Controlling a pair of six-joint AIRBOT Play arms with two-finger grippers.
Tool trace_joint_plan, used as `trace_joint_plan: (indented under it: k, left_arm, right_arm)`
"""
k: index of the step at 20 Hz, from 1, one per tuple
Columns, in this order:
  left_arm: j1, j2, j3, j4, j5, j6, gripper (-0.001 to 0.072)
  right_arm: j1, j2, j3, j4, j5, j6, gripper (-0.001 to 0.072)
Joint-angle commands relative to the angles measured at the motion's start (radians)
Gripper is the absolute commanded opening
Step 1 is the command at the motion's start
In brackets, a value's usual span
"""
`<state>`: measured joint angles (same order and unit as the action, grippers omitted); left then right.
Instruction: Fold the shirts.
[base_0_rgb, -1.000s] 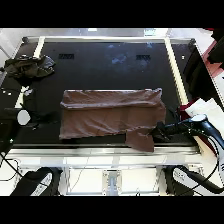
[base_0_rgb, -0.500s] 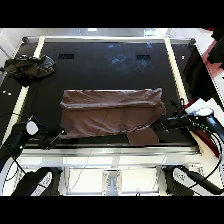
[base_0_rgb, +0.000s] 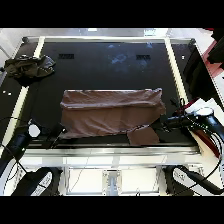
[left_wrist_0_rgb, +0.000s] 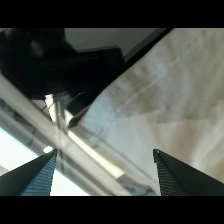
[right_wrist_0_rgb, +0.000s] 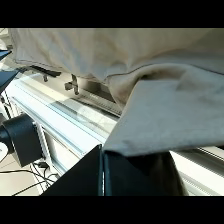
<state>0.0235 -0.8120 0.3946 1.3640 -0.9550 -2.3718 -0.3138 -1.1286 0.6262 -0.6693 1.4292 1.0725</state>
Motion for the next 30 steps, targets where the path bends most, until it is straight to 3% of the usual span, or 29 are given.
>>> trace_joint_plan:
  k: [1, 9, 12, 14, 16, 17, 19, 20, 22, 26, 30]
  left_arm:
    - [0.001, -0.001, -0.002, 0.002, 0.043, -0.015, 0.0528]
    - [0.001, -0.001, -0.048, -0.003, -0.003, -0.023, 0.0526]
    - [0.001, -0.001, -0.054, -0.006, 0.046, -0.035, 0.0526]
    - [0.001, -0.001, -0.054, -0.006, 0.089, -0.066, 0.0399]
    - [0.001, -0.001, -0.054, -0.010, 0.120, -0.071, 0.0386]
    - [0.001, -0.001, -0.054, -0.010, 0.125, -0.071, 0.0307]
    - [0.001, -0.001, -0.053, -0.010, 0.125, -0.068, 0.0017]
    - [0.001, 0.000, -0.047, -0.011, 0.126, -0.062, 0.0014]
    - [0.001, 0.001, -0.011, -0.012, 0.121, -0.010, 0.0013]
    - [0.001, 0.031, 0.174, 0.007, 0.067, 0.175, 0.0013]
    - [0.001, 0.065, 0.354, 0.085, 0.013, 0.265, 0.0014]
  right_arm:
    - [0.001, 0.001, 0.001, 0.001, 0.001, -0.001, 0.0033]
    - [0.001, 0.001, 0.001, 0.004, 0.001, -0.001, 0.0034]
    - [0.001, 0.001, 0.001, 0.004, 0.001, -0.001, 0.0033]
    - [0.001, 0.001, 0.001, 0.005, 0.001, -0.001, 0.0033]
    - [0.001, 0.001, 0.001, 0.004, 0.001, -0.001, 0.0033]
    - [0.001, 0.001, 0.001, 0.004, 0.001, -0.001, 0.0033]
    - [0.001, 0.001, 0.001, 0.005, 0.001, -0.001, 0.0033]
    - [0.001, 0.002, 0.001, 0.006, 0.001, -0.001, 0.0033]
    - [0.000, 0.019, 0.002, 0.018, 0.004, -0.008, 0.0032]
    - [0.000, 0.113, 0.055, -0.021, 0.071, 0.009, 0.0032]
    - [0.000, 0.193, 0.155, -0.048, 0.096, 0.039, 0.0032]
